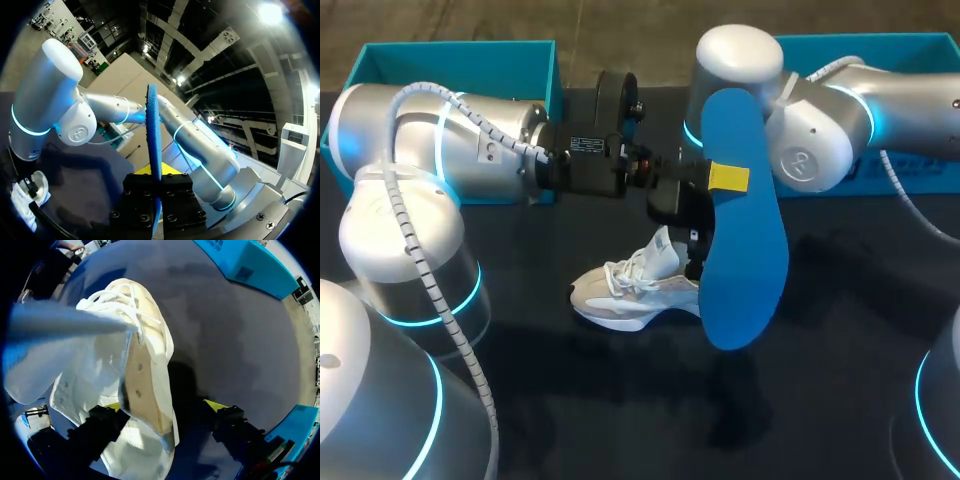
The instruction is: Take the shoe out of the shoebox, open the shoe tongue, remove and reinsert the insole, then place the shoe into the shoebox
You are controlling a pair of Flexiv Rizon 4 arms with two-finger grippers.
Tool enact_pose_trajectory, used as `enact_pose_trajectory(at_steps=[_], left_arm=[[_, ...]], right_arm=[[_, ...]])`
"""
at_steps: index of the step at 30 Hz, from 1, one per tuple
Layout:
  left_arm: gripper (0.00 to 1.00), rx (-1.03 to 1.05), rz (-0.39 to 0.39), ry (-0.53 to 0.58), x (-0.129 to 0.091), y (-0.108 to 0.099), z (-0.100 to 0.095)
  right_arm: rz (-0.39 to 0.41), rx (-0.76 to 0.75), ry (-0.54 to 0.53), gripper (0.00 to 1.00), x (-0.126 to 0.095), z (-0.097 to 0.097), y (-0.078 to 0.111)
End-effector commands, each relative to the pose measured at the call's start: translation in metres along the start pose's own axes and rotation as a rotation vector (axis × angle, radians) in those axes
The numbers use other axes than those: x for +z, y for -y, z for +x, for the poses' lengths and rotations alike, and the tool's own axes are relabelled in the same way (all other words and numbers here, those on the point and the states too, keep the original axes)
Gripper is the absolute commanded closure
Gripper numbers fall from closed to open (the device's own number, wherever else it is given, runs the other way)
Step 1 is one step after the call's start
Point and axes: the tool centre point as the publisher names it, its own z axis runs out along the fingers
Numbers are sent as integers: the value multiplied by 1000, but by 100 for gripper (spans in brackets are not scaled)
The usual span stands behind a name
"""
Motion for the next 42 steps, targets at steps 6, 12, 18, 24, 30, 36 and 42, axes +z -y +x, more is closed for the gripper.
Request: enact_pose_trajectory(at_steps=[6, 12, 18, 24, 30, 36, 42], left_arm=[[100, 0, 4, 0, 1, -1, 0], [100, 0, 4, 0, 1, -1, 0], [100, 0, 4, 0, 1, -1, 0], [100, 0, 4, 0, 1, -1, 0], [100, 0, 4, 0, 1, -1, 0], [100, 0, 4, 0, 1, -1, 0], [100, 0, 4, 0, 1, -1, 0]], right_arm=[[-7, 17, -12, 100, 6, 4, 2], [-6, 21, -30, 100, 9, 10, 2], [-56, 70, -106, 100, -2, 15, 6], [-56, 187, -173, 100, -22, 22, 11], [-159, 363, -224, 100, -26, 32, 9], [-229, 574, -224, 100, -37, 38, 1], [-228, 634, -182, 100, -47, 38, -10]])
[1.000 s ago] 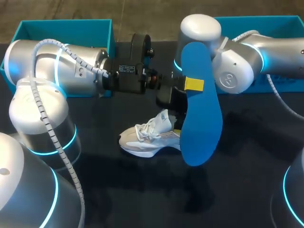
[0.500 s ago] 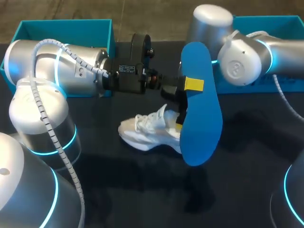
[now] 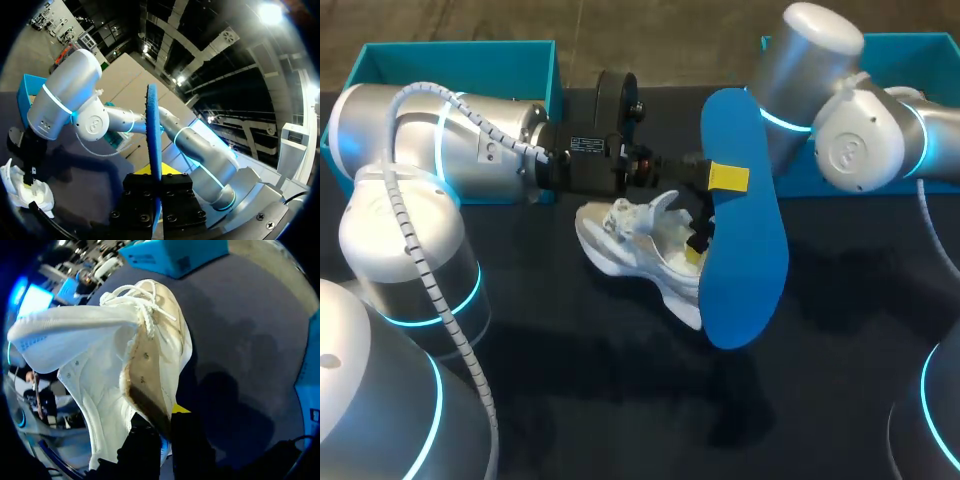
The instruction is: Take the shoe out of the shoebox, open the shoe tongue, remove and reinsert the insole, then place the shoe into the shoebox
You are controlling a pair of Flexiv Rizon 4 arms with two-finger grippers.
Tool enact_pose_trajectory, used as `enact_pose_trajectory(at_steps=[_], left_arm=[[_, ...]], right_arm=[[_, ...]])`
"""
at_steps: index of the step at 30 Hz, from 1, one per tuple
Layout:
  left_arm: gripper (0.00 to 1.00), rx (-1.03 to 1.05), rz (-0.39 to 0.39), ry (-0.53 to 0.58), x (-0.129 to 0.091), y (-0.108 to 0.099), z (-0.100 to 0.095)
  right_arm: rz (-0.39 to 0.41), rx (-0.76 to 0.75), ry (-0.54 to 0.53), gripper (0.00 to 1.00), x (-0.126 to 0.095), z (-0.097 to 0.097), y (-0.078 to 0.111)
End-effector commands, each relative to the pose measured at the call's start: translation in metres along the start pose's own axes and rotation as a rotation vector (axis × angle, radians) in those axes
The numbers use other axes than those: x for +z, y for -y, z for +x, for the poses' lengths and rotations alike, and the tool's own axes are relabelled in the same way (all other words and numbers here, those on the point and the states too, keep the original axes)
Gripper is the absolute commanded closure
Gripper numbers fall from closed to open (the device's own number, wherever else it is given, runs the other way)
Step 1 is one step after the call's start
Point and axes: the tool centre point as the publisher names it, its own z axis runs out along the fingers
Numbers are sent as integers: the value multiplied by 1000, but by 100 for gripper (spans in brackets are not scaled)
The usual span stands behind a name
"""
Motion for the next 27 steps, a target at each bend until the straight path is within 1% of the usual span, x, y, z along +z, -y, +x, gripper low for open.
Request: enact_pose_trajectory(at_steps=[1, 10, 11, 12, 13, 15, 16, 17, 19, 23, 27], left_arm=[[100, 0, 4, 0, 1, -1, 0], [100, 0, 4, 0, 1, -1, 0], [100, 0, 4, 0, 1, -1, 0], [100, 0, 4, 0, 1, -1, 0], [100, 0, 4, 0, 1, -1, 0], [100, 0, 4, 0, 1, -1, 0], [100, 0, 4, 0, 1, -1, 0], [100, 0, 4, 0, 1, -1, 0], [100, 0, 4, 0, 1, -1, 0], [100, 0, 4, 0, 1, -1, 0], [100, 0, 4, 0, 1, -1, 0]], right_arm=[[-24, 7, 32, 100, -5, 10, 5], [-24, 7, 32, 100, -5, 10, 5], [-44, 61, 39, 100, -3, 10, 4], [-83, 98, 15, 100, -2, 11, 4], [-83, 161, 22, 100, -1, 11, 3], [-117, 223, 11, 100, 1, 10, 3], [-114, 268, 20, 100, 3, 8, 4], [-141, 281, 17, 100, 3, 8, 5], [-131, 345, 17, 100, 5, 7, 6], [-169, 498, 11, 100, 6, 9, 14], [-202, 628, -1, 100, 5, 15, 16]])
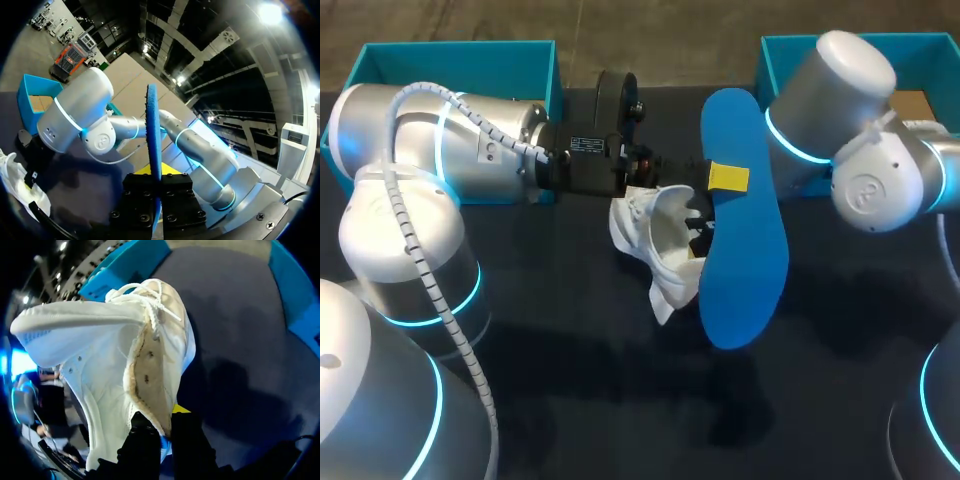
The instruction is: Take the shoe out of the shoebox, open the shoe tongue, remove and reinsert the insole, then place the shoe into the shoebox
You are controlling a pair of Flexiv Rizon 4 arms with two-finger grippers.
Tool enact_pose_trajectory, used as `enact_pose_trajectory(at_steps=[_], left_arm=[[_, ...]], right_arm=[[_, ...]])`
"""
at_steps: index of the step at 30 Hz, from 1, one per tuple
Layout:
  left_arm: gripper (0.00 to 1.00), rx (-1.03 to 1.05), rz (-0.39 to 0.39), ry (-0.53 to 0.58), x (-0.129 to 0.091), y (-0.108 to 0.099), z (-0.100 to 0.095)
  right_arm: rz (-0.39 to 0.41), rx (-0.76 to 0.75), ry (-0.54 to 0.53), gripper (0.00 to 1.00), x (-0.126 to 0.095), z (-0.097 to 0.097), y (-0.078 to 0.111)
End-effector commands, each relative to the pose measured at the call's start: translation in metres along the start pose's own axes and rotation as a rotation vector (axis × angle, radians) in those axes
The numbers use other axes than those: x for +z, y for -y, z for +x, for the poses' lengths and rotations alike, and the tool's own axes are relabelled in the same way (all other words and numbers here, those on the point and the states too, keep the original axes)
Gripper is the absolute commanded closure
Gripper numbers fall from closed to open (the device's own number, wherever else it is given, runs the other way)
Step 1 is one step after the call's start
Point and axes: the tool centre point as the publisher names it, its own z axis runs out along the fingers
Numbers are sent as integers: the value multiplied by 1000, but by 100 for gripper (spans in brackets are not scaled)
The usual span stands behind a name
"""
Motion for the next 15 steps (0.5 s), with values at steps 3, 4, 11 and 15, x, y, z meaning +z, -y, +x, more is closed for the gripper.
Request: enact_pose_trajectory(at_steps=[3, 4, 11, 15], left_arm=[[100, 0, 4, 0, 1, -1, 0], [100, 0, 4, 0, 1, -1, 0], [100, 0, 4, 0, 1, -1, 0], [100, 0, 4, 0, 1, -1, 0]], right_arm=[[-97, 229, -12, 100, 2, 8, 12], [-98, 248, -14, 100, 3, 9, 13], [-116, 294, 7, 100, 7, 10, 12], [-103, 266, 35, 100, 8, 9, 8]])
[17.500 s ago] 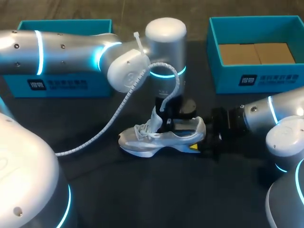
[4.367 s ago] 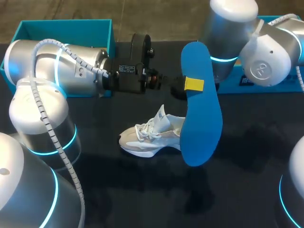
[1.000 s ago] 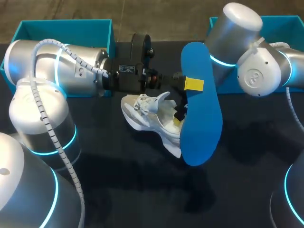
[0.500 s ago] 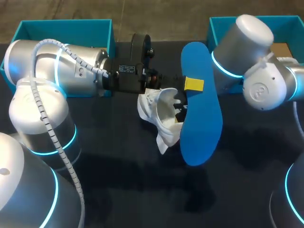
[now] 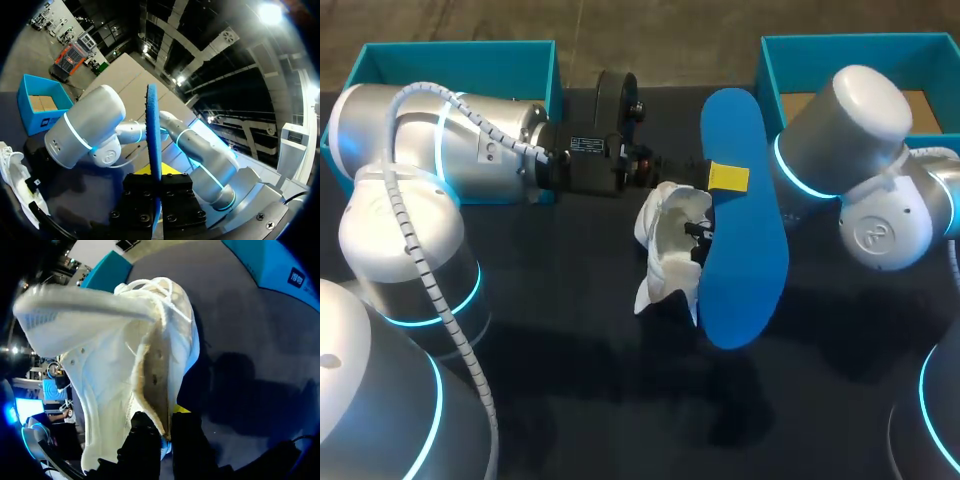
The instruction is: Take the shoe out of the shoebox, open the shoe tongue, remove and reinsert the insole, then place the shoe into the shoebox
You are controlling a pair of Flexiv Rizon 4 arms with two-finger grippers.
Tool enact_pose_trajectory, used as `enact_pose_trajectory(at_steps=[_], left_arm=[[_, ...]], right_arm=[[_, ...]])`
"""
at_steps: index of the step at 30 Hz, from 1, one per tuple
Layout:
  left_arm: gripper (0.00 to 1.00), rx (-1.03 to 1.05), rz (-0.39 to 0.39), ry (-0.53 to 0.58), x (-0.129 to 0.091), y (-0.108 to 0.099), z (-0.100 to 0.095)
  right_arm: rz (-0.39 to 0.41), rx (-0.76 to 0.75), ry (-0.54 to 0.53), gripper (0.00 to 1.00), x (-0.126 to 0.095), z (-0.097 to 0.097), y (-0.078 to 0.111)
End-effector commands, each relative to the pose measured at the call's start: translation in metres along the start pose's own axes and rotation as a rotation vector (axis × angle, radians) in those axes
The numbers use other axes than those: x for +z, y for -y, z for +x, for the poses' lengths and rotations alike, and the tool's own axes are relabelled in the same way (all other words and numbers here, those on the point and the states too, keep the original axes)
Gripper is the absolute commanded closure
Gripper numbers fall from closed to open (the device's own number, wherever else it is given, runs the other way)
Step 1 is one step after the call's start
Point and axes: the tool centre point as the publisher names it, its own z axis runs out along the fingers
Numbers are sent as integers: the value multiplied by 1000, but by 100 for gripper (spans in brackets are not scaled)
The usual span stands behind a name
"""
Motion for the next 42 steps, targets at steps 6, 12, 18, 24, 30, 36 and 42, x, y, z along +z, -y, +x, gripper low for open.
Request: enact_pose_trajectory(at_steps=[6, 12, 18, 24, 30, 36, 42], left_arm=[[100, 0, 4, 0, 1, -1, 0], [100, 0, 4, 0, 1, -1, 0], [100, 0, 4, 0, 1, -1, 0], [100, 0, 4, 0, 1, -1, 0], [100, 0, 4, 0, 1, -1, 0], [100, 0, 4, 0, 1, -1, 0], [100, 0, 4, 0, 1, -1, 0]], right_arm=[[-28, -6, 90, 100, 6, 0, -3], [-43, -20, 132, 100, 15, -2, -1], [-46, -27, 128, 100, 23, -1, 2], [-42, -28, 108, 100, 31, -3, 4], [8, -43, 128, 100, 36, -6, 5], [13, -34, 115, 0, 31, -3, 7], [23, -25, 43, 0, 20, 6, 11]])
